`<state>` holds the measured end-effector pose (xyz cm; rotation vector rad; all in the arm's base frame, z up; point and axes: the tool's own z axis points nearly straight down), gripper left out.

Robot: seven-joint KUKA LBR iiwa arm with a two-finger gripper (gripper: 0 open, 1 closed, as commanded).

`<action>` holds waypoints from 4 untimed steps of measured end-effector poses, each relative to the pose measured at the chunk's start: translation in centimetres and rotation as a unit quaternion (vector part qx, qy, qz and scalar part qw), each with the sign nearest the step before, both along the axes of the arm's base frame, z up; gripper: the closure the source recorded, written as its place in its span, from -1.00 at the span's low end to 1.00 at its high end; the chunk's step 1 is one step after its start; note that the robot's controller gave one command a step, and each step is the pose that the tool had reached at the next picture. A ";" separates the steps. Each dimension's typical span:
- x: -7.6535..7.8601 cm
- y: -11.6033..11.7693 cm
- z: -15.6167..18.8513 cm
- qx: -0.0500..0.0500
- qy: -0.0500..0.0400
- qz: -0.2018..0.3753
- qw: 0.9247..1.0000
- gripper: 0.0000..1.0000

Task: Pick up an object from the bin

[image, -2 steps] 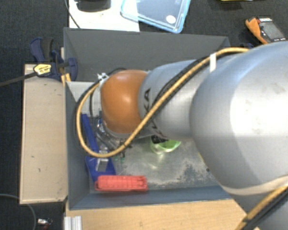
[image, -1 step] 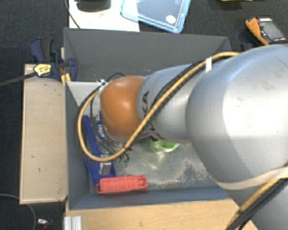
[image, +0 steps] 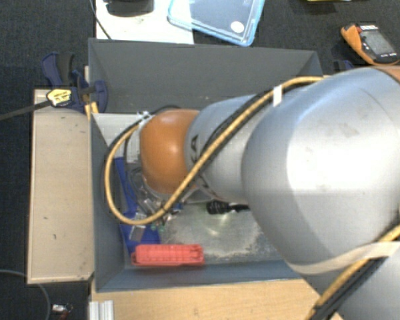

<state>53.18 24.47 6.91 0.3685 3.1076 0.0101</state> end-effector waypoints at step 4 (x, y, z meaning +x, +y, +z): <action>0.3 -0.3 4.2 -0.004 -0.004 0.147 0.989 1.00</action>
Offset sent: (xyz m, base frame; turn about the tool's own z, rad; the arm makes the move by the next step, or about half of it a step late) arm 0.0000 0.0000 0.0000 0.0000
